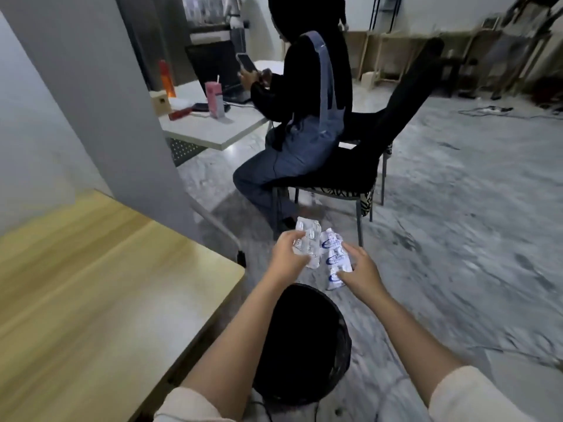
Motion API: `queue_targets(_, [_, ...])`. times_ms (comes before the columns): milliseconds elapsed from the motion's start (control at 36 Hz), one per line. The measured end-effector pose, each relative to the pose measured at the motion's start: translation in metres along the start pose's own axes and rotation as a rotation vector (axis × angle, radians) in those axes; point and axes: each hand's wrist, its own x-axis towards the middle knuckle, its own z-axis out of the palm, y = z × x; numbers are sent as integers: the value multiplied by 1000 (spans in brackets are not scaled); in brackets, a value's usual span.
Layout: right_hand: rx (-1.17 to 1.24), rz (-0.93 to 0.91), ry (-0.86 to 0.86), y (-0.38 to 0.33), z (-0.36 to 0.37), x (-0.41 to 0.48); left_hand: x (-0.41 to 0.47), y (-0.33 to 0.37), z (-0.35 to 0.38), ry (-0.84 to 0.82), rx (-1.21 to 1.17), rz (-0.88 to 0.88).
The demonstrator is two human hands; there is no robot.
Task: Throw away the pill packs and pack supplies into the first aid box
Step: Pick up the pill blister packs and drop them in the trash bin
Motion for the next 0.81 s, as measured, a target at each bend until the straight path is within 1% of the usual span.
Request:
queue_targets(56, [-10,45,-17,21,10,1,3,-25,16,-31,7,-40])
queue_targets(139, [-14,105,-62,49,28,3,4,-67,32,-50,33,-144])
queue_targets(306, [13,266,-222,115,84,4,-4,-154,48,-69,120,-361])
queue_targets(444, [24,392,-285,159,126,0,-14,-215,56,-95,159,-504])
queue_targets(611, [-15,425,-333,185,160,5,-13,-251,61,-146,178,-560])
queue_targets(694, [-21,433,-383,187,169,8,-11,-258,61,-162,175,-551])
queue_targets(750, [-35,464,-432,186,171,9,-11,-262,59,-193,221,-576])
queue_targets(806, [-63,459,-441,185,172,10,-11,-260,55,-217,270,-582])
